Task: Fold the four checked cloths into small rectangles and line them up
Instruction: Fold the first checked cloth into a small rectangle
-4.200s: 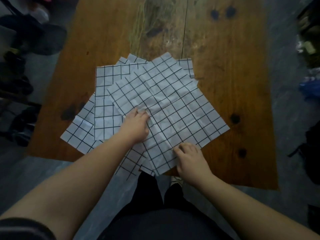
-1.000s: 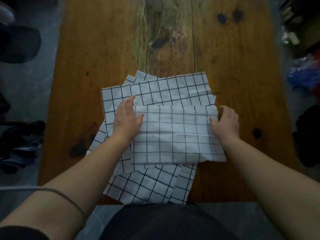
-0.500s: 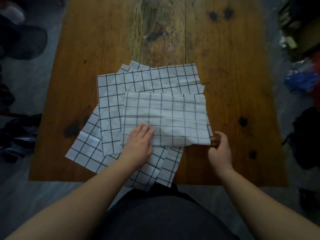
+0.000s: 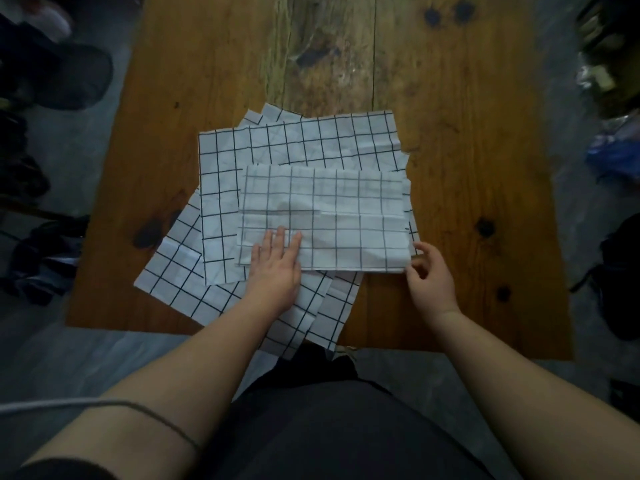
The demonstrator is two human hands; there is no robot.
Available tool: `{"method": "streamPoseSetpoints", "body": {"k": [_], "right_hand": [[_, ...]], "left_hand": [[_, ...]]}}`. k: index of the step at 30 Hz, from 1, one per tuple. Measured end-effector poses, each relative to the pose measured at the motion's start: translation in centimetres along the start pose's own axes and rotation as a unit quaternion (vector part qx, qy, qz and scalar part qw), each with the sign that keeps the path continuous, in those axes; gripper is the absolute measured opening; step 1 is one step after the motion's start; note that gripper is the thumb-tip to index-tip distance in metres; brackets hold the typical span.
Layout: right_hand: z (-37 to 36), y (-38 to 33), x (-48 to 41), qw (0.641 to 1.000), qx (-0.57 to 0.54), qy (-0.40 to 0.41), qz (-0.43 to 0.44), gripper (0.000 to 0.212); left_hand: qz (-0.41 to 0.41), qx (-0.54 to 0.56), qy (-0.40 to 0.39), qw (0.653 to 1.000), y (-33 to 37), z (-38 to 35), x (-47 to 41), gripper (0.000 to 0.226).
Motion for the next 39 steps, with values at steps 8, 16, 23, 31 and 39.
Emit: {"method": "streamPoseSetpoints", "body": {"k": [8,16,23,31,39], "right_hand": [[0.4,-0.9,1.1,0.987,0.156,0.003,0.037,0.053],[-7.4,-6.2,0.7,0.889,0.339,-0.144,0.273,0.059],[-9.3,-2.9,-0.9,0.848,0.440,-0.178,0.236,0.066],[-5.2,0.6,-0.9,0.843,0.472,-0.195,0.171,0.067],[-2.9,2.2,-0.6,0.860,0.470,-0.141,0.142,0.069]], "left_hand": [[0.005,-0.009,-0.008,1.000,-0.1,0.6,0.2,0.064],[-0.078,-0.045,-0.007,0.996,1.4,0.8,-0.3,0.064],[-0.078,-0.075,0.003,0.994,0.3,-0.6,-0.9,0.066],[-0.069,-0.080,-0.002,0.994,-3.3,-0.8,-0.9,0.066],[-0.075,-0.072,0.031,0.994,-6.2,-0.9,-0.7,0.068]]}}
Point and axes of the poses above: each hand's wrist, its own x-axis away from the middle knuckle, its own z-axis out of the back of the hand, y = z × x, the point moved 1 cm from there along -x, towards the middle knuckle, and after that the axes turned 7 degrees about z, right-handed, at the moved point
